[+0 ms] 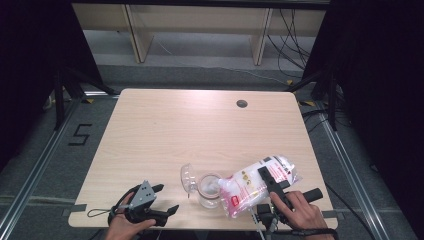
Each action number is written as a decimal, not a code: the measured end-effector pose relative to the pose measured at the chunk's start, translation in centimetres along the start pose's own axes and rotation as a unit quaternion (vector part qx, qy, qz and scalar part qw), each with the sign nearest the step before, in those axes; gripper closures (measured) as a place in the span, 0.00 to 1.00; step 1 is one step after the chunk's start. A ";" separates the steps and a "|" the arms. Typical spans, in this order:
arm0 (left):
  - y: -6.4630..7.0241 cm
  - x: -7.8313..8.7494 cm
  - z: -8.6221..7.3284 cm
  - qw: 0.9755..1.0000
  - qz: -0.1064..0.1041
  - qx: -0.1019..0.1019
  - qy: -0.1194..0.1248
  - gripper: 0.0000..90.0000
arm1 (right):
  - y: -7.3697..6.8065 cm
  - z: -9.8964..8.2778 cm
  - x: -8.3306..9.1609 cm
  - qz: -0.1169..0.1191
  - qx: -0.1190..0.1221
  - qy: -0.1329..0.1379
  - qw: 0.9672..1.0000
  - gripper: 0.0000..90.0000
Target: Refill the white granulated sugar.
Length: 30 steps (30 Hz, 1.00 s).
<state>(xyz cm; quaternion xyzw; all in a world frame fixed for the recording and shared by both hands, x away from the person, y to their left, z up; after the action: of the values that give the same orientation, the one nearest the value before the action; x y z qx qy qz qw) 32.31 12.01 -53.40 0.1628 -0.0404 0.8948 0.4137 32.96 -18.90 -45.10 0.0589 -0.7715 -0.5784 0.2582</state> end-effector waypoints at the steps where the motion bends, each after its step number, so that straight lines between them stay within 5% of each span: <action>1: 0.1 0.0 0.0 1.000 0.001 0.001 0.001 0.18 | 0.1 0.0 0.2 0.003 0.004 -0.006 1.000 0.56; 2: 0.1 -0.1 0.0 1.000 0.000 0.002 0.001 0.18 | 0.1 0.1 0.1 -0.005 -0.003 -0.002 1.000 0.56; 3: 0.1 0.0 0.0 1.000 0.004 -0.002 0.000 0.18 | 0.4 0.3 0.1 -0.005 0.014 0.006 1.000 0.56; 4: -0.1 0.0 -0.1 1.000 0.005 -0.012 -0.007 0.18 | 0.1 0.4 0.2 -0.005 -0.002 0.001 1.000 0.56; 6: 0.1 0.0 0.0 1.000 0.001 0.002 0.002 0.18 | 0.6 0.9 0.0 -0.005 0.018 0.012 1.000 0.56; 13: -0.1 0.0 -0.1 1.000 0.006 -0.010 -0.005 0.18 | 0.8 1.5 -0.3 -0.008 0.008 0.020 1.000 0.56; 14: 0.1 -0.1 0.0 1.000 -0.001 0.002 0.001 0.18 | 1.0 1.4 -0.4 -0.006 0.017 0.024 1.000 0.56; 17: 0.1 0.0 0.0 1.000 0.000 0.000 0.001 0.18 | 0.3 0.7 -0.4 -0.009 -0.023 0.004 1.000 0.57; 18: 0.0 0.0 0.0 1.000 0.004 -0.003 0.002 0.18 | 0.8 0.6 -0.5 -0.002 0.016 0.011 1.000 0.57; 19: 0.0 -0.1 0.0 1.000 0.001 0.001 0.002 0.18 | 0.5 0.3 -0.2 -0.006 0.000 0.002 1.000 0.57; 21: 0.1 -0.1 0.0 1.000 0.000 0.000 0.001 0.18 | 0.5 0.0 -0.1 0.001 0.009 0.001 1.000 0.57; 22: 0.1 -0.1 0.0 1.000 0.000 -0.001 0.001 0.18 | 0.2 -0.1 0.1 -0.006 -0.017 -0.004 1.000 0.57; 26: 0.2 -0.1 0.0 1.000 -0.002 -0.005 0.005 0.18 | 0.4 0.4 0.1 -0.001 0.008 0.009 1.000 0.57; 28: 0.2 -0.1 0.0 1.000 -0.001 0.005 0.005 0.18 | 0.3 0.8 0.0 0.001 0.007 0.010 1.000 0.57; 30: -0.1 0.0 -0.1 1.000 0.006 -0.010 -0.004 0.18 | 0.2 1.2 -0.1 -0.002 -0.002 0.014 1.000 0.57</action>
<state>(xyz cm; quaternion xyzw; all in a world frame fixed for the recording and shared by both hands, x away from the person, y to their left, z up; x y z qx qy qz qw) 32.38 12.09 -53.48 0.1618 -0.0522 0.8960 0.4102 32.52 -17.80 -45.14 0.0677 -0.7664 -0.5797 0.2683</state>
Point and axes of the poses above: each handheld gripper's, and its own axes: x roughly backward along the jaws, z roughly out of its top, y roughly to its right, the point moved 7 cm from there along -x, roughly forward along the jaws, and after that the axes turned 13 degrees about y, right-handed, at the moved point
